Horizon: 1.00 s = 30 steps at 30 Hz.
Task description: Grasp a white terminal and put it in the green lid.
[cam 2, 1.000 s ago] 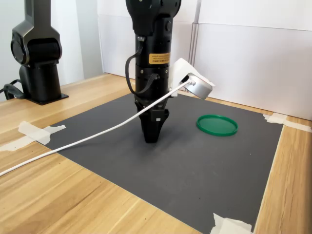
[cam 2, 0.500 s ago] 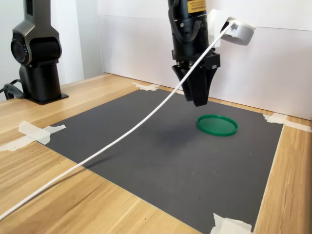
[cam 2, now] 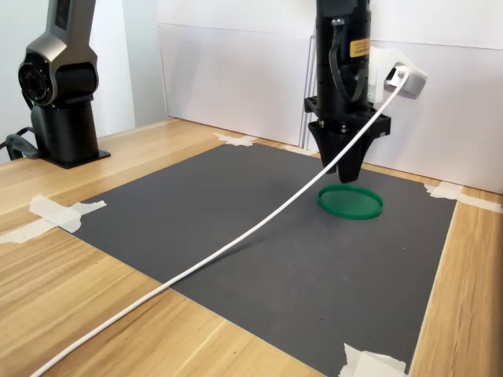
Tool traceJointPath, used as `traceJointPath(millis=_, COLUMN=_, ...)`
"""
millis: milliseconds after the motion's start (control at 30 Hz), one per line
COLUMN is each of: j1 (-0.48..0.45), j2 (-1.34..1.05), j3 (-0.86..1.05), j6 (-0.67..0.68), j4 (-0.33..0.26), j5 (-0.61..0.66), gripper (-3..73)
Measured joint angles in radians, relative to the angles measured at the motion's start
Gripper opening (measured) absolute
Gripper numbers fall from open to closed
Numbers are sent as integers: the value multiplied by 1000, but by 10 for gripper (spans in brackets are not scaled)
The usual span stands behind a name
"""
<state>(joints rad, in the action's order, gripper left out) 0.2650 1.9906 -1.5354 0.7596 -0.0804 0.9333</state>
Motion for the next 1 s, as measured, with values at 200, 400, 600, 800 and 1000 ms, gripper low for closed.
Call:
traceJointPath(millis=200, j1=0, j2=33, j3=0, j6=-1, j4=26, j5=-9, gripper=313)
traceJointPath(millis=400, j1=0, j2=34, j3=-4, j6=-1, j4=27, j5=-34, gripper=365)
traceJointPath(millis=600, j1=0, j2=34, j3=-7, j6=22, j4=22, j5=-34, gripper=530)
traceJointPath(millis=800, j1=0, j2=-5, j3=-7, j6=41, j4=-17, j5=-34, gripper=565)
traceJointPath(millis=1000, j1=-10, j2=-247, j3=53, j6=24, j4=-62, j5=-51, gripper=557)
